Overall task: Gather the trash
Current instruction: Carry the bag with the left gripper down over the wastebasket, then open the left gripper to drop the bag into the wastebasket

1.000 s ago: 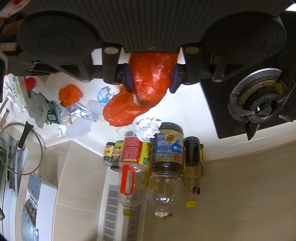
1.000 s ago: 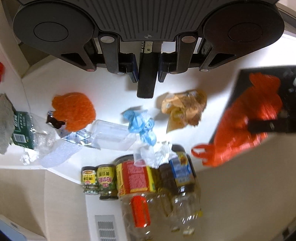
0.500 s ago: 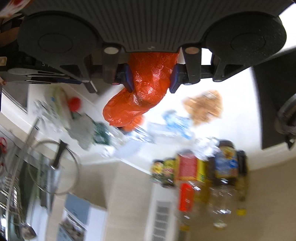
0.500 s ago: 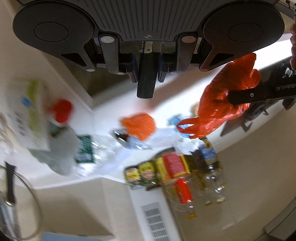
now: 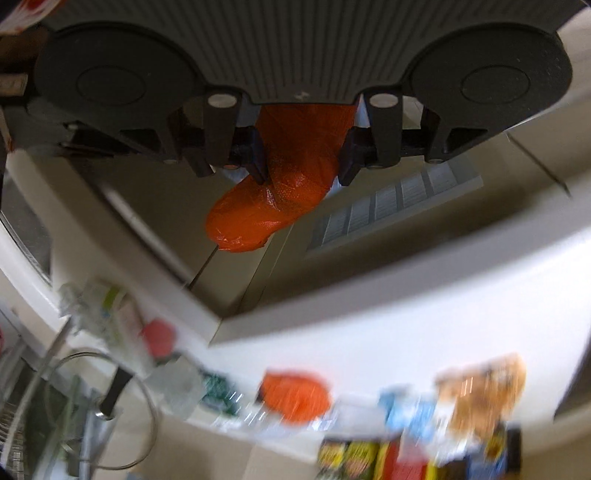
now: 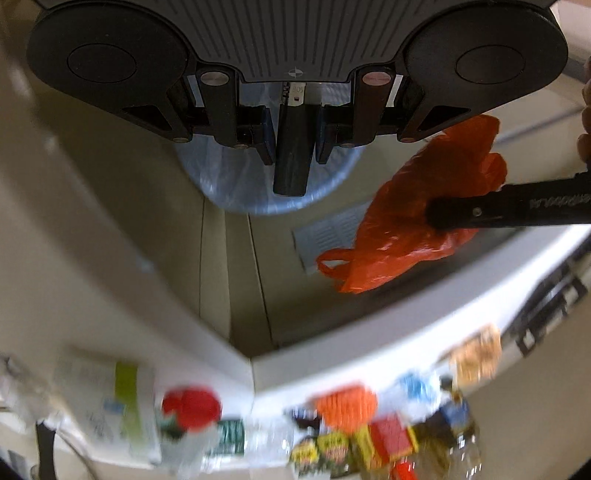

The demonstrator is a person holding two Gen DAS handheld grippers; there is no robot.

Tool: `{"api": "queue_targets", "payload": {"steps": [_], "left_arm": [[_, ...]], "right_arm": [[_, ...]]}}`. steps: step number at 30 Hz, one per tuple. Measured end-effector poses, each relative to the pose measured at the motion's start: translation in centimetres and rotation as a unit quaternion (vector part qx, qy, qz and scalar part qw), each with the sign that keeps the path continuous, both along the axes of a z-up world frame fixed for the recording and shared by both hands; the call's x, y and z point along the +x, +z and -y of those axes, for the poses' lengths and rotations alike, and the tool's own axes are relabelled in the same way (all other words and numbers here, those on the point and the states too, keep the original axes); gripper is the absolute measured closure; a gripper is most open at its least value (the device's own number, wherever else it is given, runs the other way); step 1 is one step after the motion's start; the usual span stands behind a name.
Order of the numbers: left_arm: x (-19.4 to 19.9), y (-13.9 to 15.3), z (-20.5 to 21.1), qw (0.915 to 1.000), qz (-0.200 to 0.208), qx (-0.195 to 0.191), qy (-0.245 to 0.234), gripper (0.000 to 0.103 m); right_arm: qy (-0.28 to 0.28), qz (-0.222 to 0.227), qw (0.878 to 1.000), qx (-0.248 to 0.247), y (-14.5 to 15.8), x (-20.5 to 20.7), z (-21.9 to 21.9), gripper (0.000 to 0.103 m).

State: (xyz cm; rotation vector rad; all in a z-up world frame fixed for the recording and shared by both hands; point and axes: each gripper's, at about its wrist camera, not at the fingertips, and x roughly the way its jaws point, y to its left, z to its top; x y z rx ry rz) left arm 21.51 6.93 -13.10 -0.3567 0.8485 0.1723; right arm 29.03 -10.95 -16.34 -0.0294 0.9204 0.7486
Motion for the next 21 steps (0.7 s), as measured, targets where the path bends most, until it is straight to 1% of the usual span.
{"api": "queue_targets", "payload": {"steps": [2, 6, 12, 14, 16, 19, 21], "left_arm": [[0.3, -2.0, 0.3, 0.9999, -0.01, -0.007, 0.011, 0.066], [1.6, -5.8, 0.9, 0.9992, -0.028, -0.011, 0.025, 0.066], [3.4, -10.5, 1.4, 0.9986, -0.039, -0.023, 0.027, 0.065], [4.0, -11.6, 1.5, 0.9982, -0.046, -0.027, 0.029, 0.065], [4.3, -12.5, 1.4, 0.9978, -0.047, -0.038, 0.03, 0.062], [4.8, -13.2, 1.5, 0.9973, -0.049, -0.047, 0.03, 0.056], [5.1, -13.4, 1.5, 0.9974, -0.046, -0.048, 0.027, 0.055]], "right_arm": [[0.004, 0.002, 1.0, -0.014, -1.7, 0.0, 0.0, 0.079], [0.003, 0.003, 1.0, -0.024, -4.7, 0.4, 0.3, 0.079], [-0.004, 0.008, 1.0, -0.027, -7.7, 1.4, 0.4, 0.079], [-0.008, 0.009, 1.0, -0.025, -8.2, 1.7, 0.3, 0.079], [-0.014, 0.008, 1.0, -0.023, -8.5, 2.1, 0.3, 0.079], [-0.019, 0.007, 1.0, -0.024, -8.7, 2.3, 0.3, 0.079], [-0.02, 0.007, 0.999, -0.025, -8.6, 2.3, 0.4, 0.079]]}}
